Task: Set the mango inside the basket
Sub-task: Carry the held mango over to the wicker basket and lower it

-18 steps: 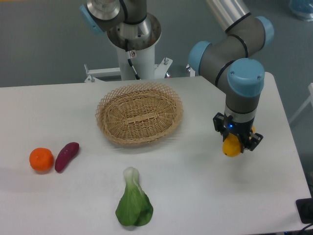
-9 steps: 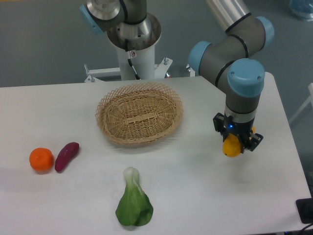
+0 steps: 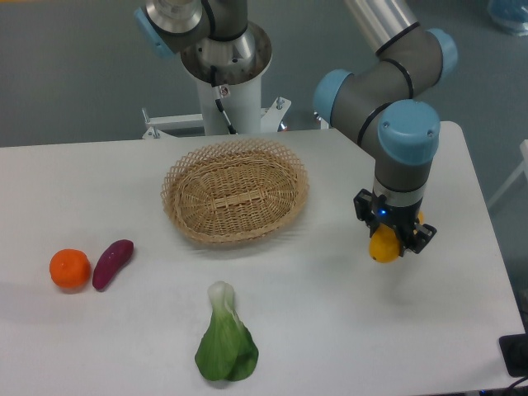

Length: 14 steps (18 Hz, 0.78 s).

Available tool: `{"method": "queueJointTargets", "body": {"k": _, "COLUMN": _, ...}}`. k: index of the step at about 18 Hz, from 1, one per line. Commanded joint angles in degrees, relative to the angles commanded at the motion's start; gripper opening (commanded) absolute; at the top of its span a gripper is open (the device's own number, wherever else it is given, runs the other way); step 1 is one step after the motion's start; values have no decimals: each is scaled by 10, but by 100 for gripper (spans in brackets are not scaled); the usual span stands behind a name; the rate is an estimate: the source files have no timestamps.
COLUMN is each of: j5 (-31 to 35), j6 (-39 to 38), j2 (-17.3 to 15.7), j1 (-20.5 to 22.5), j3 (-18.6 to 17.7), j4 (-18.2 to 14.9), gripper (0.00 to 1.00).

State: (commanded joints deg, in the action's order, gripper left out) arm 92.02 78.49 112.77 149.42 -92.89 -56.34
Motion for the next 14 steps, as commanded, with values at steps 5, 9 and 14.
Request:
{"method": "queueJointTargets", "body": {"k": 5, "j5": -1, "j6": -8, "j2": -43, "j1": -32, "j3": -71, "j4": 5, "gripper": 64}}
{"method": "queueJointTargets", "body": {"k": 9, "j5": 1, "j6": -24, "j2": -71, "j1": -65, "j3": -111, "j4": 5, "gripper": 64}}
{"method": "queueJointTargets", "body": {"k": 14, "j5": 1, "j6": -46, "j2": -107, "j1": -105, "j3": -158, "j4": 6, "gripper": 64}}
